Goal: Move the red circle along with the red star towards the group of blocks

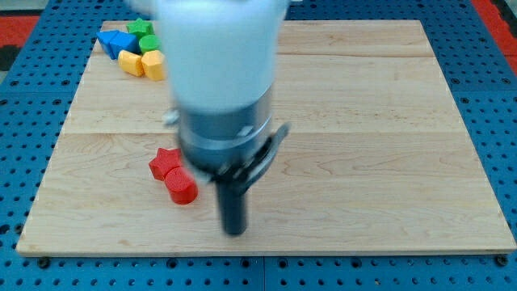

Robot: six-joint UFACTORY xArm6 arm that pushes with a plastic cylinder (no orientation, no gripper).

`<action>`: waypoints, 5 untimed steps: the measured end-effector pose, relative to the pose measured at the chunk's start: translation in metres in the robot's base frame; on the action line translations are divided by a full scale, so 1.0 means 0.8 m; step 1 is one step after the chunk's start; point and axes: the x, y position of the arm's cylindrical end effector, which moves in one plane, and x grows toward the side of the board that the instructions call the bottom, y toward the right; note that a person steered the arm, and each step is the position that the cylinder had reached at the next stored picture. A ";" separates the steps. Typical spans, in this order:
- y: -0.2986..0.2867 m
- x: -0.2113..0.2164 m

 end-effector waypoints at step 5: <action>-0.105 -0.107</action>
